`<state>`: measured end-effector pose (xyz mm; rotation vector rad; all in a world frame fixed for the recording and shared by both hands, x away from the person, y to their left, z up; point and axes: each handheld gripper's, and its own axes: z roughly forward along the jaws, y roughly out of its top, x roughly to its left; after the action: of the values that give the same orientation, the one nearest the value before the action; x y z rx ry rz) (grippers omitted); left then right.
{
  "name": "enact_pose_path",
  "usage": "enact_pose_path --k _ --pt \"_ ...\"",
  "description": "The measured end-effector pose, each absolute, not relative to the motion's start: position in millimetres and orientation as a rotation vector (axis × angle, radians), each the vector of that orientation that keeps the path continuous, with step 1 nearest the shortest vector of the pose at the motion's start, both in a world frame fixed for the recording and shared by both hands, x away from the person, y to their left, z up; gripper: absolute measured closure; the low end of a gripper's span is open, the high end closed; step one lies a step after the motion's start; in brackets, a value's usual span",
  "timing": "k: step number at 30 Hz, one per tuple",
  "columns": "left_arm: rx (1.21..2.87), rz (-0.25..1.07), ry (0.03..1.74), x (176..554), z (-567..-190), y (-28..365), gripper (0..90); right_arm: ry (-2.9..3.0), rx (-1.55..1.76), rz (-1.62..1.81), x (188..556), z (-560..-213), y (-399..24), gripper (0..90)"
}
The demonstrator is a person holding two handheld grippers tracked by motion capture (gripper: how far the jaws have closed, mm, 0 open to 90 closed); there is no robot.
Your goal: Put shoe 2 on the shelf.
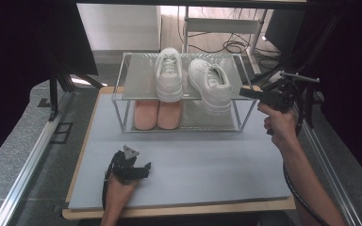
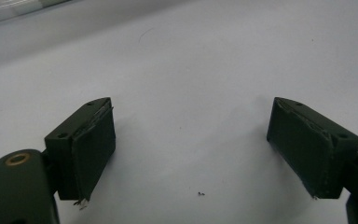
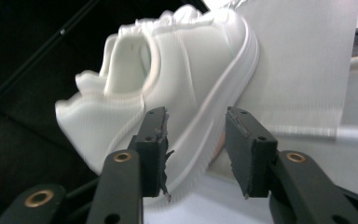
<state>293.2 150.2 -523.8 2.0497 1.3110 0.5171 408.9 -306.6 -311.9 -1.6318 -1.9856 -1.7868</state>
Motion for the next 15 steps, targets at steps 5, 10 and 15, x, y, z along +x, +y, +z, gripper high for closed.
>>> enact_pose_path --k 5,10,15 --pt "2.05 0.517 1.311 293 -524 150 15.5 -2.048 -1.57 -1.773 389 -329 -305 73.0" --pt "2.049 0.518 1.311 293 -524 150 15.6 -2.082 -1.483 -1.808 374 -343 -302 86.0" --pt "2.05 0.518 1.311 293 -524 150 15.5 -2.125 -1.463 -1.864 364 -349 -298 90.0"
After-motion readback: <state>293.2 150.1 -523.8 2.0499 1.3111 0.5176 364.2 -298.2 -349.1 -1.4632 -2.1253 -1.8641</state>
